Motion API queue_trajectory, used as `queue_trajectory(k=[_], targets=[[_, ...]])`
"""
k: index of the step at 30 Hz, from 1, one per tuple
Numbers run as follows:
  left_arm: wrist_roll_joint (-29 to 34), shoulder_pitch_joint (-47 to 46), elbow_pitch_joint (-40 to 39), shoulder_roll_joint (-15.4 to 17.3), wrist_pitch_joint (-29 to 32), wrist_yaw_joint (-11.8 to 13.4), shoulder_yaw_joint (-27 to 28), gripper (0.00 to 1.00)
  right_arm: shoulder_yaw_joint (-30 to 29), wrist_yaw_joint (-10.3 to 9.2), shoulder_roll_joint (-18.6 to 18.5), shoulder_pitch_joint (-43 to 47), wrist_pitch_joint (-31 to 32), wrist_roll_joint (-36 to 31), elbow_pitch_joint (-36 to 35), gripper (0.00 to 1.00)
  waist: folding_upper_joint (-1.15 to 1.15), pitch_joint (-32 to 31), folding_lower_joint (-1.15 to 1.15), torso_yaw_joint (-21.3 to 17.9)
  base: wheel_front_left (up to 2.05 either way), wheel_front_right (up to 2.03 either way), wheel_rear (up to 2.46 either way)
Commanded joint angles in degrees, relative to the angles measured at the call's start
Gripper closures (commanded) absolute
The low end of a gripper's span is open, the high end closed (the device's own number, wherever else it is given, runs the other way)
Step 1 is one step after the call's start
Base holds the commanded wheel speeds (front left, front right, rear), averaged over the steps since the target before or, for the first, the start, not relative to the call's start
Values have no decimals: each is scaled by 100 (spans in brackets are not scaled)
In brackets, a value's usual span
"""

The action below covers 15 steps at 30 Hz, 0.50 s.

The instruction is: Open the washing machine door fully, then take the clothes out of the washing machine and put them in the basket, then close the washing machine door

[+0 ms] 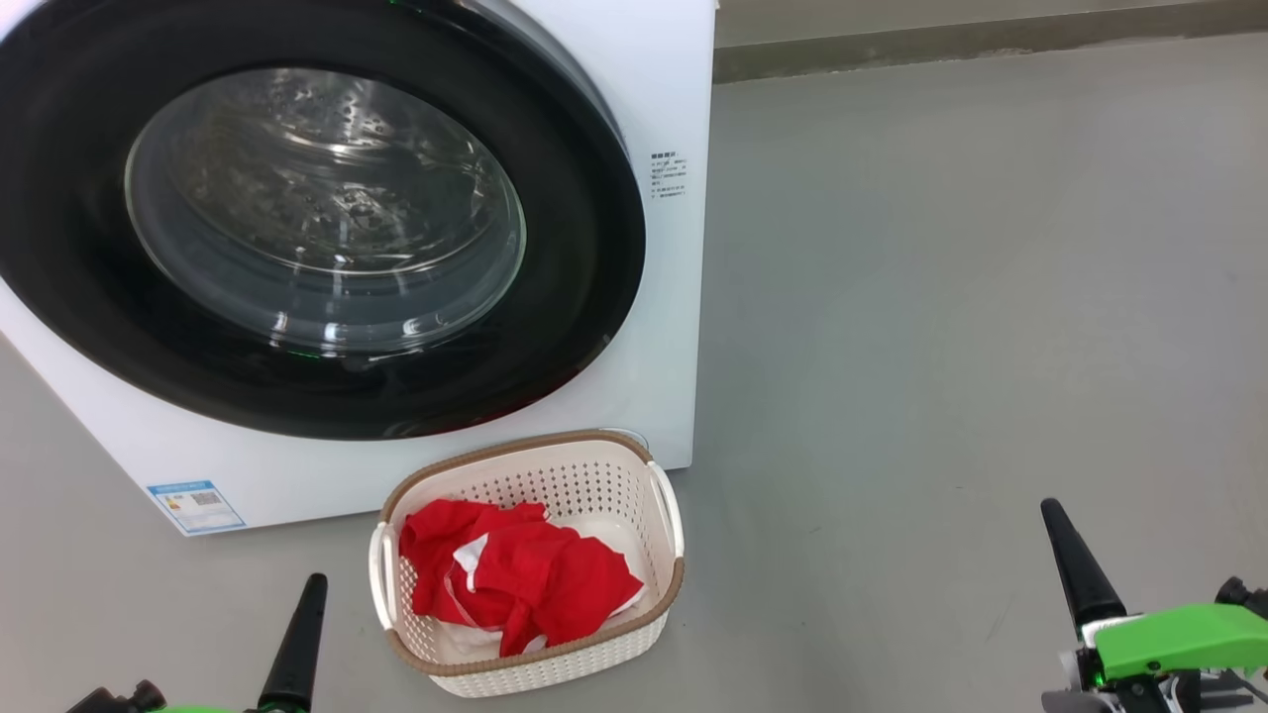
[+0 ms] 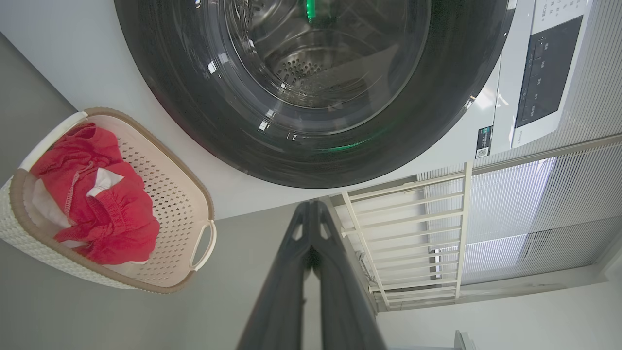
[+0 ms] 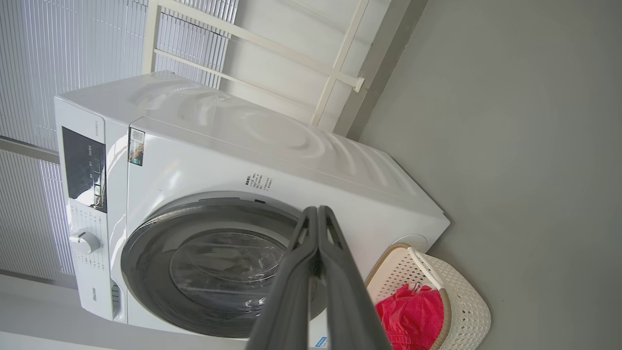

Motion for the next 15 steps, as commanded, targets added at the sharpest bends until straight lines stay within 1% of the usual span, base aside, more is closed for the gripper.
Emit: queue_trajectory(k=[1,15], targets=[[-137,-258,-127,57,55,-32,178,100,86,-4,-39,-341,45,160,-177,100,0,6,0,3,0,0,0],[-1041,-385,-126,24,302,-36,261,100,17,-5,-30,-474,298,1053,-192,100,0,87,0,34,0,0,0]])
